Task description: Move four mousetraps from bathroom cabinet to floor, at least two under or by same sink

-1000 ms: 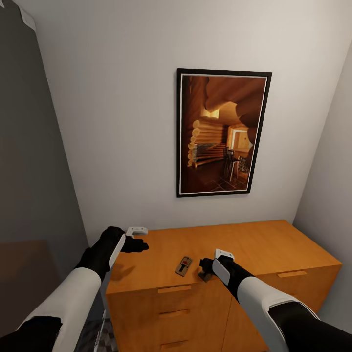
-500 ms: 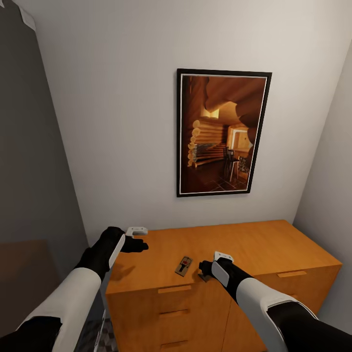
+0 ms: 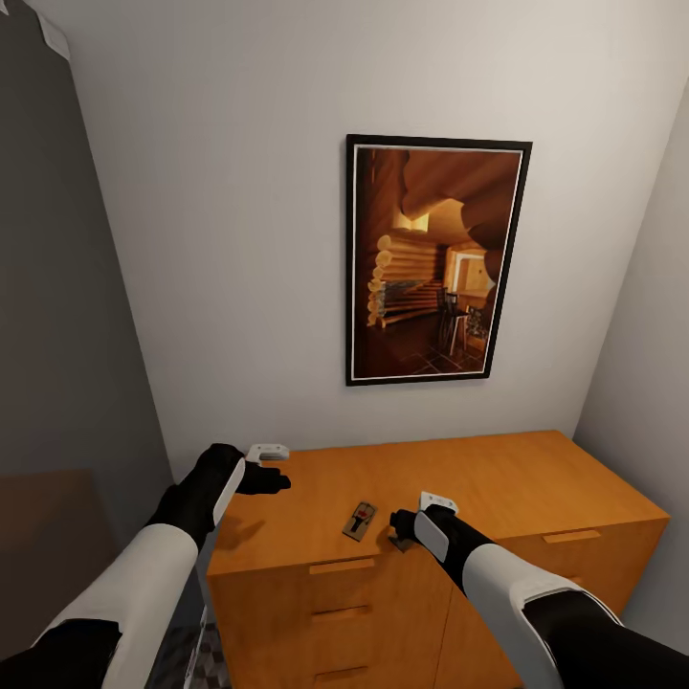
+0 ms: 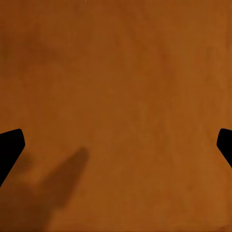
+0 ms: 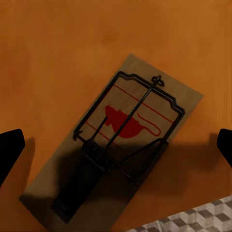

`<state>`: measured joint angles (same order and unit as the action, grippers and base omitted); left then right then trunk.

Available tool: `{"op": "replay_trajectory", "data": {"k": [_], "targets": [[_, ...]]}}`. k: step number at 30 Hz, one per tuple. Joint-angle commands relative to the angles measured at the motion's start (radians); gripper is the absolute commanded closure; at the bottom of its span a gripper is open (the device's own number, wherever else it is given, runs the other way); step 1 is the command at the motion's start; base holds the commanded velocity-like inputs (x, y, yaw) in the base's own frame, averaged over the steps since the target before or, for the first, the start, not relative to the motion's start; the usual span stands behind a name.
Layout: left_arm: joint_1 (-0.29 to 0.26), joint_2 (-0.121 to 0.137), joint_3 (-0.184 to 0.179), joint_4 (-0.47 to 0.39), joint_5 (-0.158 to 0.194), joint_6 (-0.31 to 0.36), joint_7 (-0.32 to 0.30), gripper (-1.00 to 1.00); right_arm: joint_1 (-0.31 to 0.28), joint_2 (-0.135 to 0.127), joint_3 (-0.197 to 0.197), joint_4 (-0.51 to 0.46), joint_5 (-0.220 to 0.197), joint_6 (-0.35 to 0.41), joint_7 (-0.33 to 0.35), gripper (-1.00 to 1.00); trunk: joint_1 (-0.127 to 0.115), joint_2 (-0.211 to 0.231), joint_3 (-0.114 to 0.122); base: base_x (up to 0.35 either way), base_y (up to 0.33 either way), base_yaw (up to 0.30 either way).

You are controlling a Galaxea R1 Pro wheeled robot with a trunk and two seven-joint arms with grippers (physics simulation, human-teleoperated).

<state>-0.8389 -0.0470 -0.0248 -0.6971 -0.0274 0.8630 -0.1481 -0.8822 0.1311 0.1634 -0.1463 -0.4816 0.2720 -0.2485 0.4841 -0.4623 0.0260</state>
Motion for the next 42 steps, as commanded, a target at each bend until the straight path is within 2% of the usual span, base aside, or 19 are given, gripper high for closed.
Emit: {"op": "replay_trajectory", "data": {"k": [1,32,42], "targets": [[0.0,0.0,-0.001,-0.001,-0.003,0.004,-0.003,-1.0,0.0,0.0,0.008,-0.002,-0.008,0.006,-0.006,-1.0,0.0,-0.001,0.0,0.0,0.0,0.0],[0.0,0.001,0.0,-0.001,-0.003,0.004,-0.004,-1.0,0.0,0.0,0.009,-0.001,-0.006,0.001,-0.009,-1.0,0.0,-0.001,0.0,0.0,0.0,0.0],[0.0,0.001,0.0,0.0,-0.003,0.004,-0.004,-1.0,0.0,0.001,0.01,0.028,-0.005,-0.004,-0.015,-1.0,0.0,-0.001,0.0,0.0,0.0,0.0]]}}
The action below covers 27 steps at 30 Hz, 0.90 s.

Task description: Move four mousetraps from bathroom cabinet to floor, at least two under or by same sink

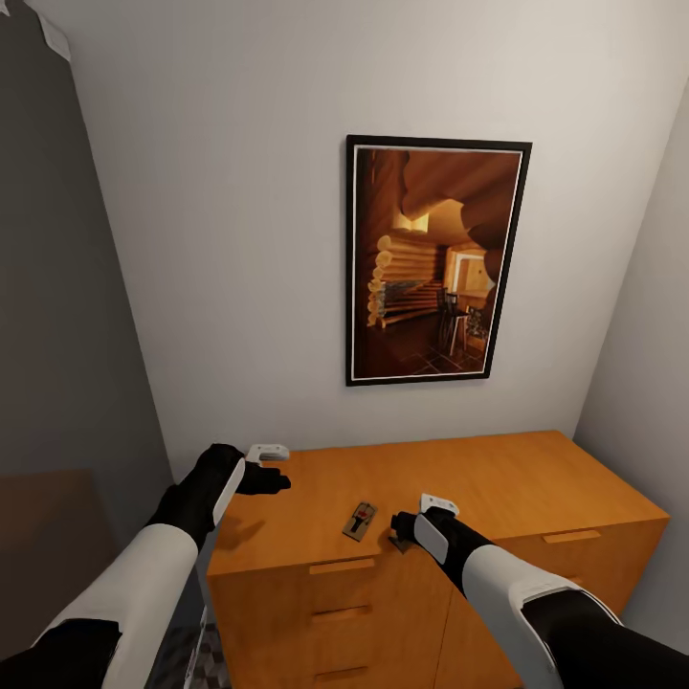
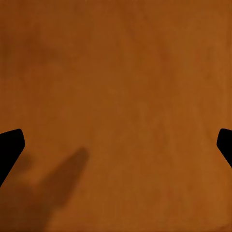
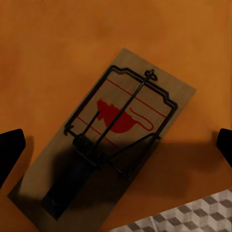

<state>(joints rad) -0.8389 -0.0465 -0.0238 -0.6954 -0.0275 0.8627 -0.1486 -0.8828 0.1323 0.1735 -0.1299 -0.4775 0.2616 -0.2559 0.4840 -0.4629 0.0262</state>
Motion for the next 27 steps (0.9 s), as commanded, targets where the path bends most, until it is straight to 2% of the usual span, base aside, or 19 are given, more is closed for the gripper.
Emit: {"op": "replay_trajectory", "data": {"k": [1,15,27], "targets": [[0.0,0.0,-0.001,-0.001,-0.003,0.004,-0.003,-1.0,0.001,0.0,0.0,0.014,-0.009,0.004,-0.007,-1.0,0.001,0.0,-0.001,0.0,0.0,0.0],[0.0,0.0,-0.001,-0.001,-0.003,0.004,-0.003,-1.0,0.001,0.001,0.0,0.022,-0.009,-0.01,-0.008,-1.0,0.001,0.0,-0.001,0.0,0.0,0.0],[0.0,0.0,-0.001,-0.001,-0.003,0.004,-0.003,-1.0,0.001,0.013,0.0,0.022,-0.006,-0.011,-0.008,-1.0,0.001,0.0,-0.001,0.0,0.0,0.0]]}}
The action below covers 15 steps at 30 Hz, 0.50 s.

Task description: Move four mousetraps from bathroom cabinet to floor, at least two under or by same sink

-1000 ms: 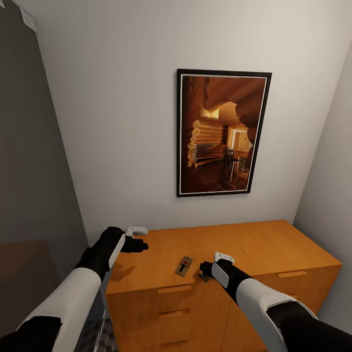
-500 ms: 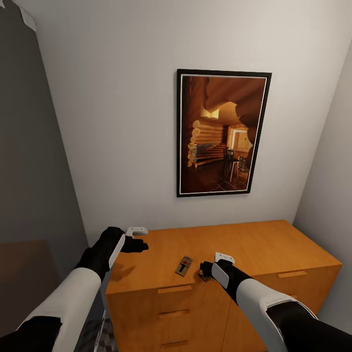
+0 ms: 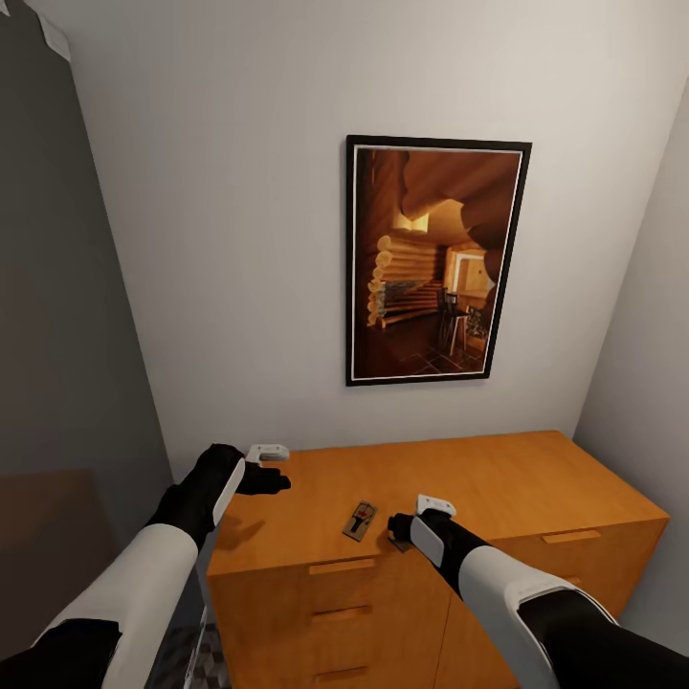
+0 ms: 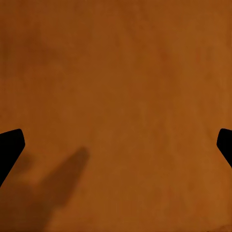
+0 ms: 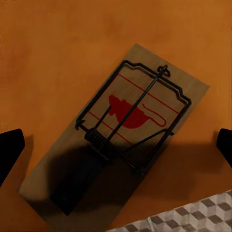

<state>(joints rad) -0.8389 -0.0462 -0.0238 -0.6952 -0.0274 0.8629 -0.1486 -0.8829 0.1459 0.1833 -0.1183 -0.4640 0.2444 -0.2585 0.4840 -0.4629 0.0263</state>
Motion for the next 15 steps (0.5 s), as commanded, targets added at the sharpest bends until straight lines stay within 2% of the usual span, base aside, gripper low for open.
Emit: {"op": "replay_trajectory", "data": {"k": [1,15], "targets": [[0.0,0.0,-0.001,-0.001,-0.003,0.004,-0.003,-1.0,0.001,0.0,-0.01,0.011,-0.019,0.006,-0.005,-1.0,0.001,0.0,-0.001,0.0,0.0,0.0],[0.0,0.0,-0.001,0.001,-0.003,0.004,-0.003,-1.0,0.001,0.001,-0.01,0.015,-0.018,0.007,-0.005,-1.0,0.001,0.0,-0.001,0.0,0.0,0.0]]}}
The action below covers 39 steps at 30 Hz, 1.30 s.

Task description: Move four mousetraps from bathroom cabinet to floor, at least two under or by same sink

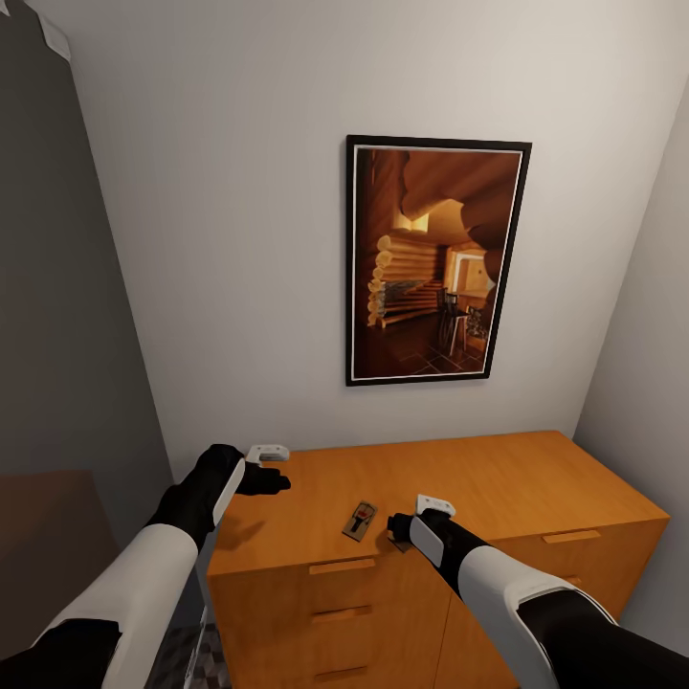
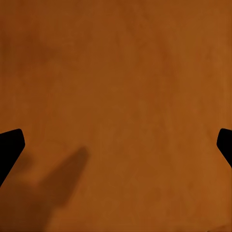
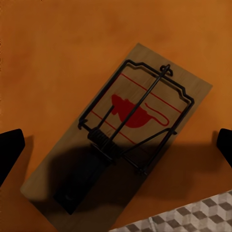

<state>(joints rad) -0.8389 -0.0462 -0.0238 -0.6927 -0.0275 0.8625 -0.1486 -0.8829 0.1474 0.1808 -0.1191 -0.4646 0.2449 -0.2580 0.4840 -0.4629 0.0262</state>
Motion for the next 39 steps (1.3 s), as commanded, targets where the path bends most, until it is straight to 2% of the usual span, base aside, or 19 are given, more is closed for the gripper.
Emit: {"op": "replay_trajectory", "data": {"k": [1,20,21,39], "targets": [[0.0,0.0,-0.001,0.0,-0.003,0.004,-0.003,-1.0,0.001,0.0,-0.007,0.016,-0.017,0.006,-0.006,-1.0,0.001,0.0,-0.001,0.0,0.0,0.0],[0.0,0.0,-0.001,0.001,-0.003,0.004,-0.003,-1.0,0.001,0.0,-0.007,0.016,-0.016,0.006,-0.006,-1.0,0.001,0.0,-0.001,0.0,0.0,0.0],[0.0,0.0,-0.001,0.001,-0.003,0.004,-0.003,-1.0,0.001,0.0,-0.007,0.016,-0.017,0.006,-0.006,1.0,0.001,0.0,-0.001,0.0,0.0,0.0],[0.0,0.0,-0.001,0.001,-0.003,0.003,-0.003,-1.0,0.001,-0.001,-0.007,0.016,-0.017,0.009,-0.009,1.0,0.001,0.0,-0.001,0.0,0.0,0.0]]}}
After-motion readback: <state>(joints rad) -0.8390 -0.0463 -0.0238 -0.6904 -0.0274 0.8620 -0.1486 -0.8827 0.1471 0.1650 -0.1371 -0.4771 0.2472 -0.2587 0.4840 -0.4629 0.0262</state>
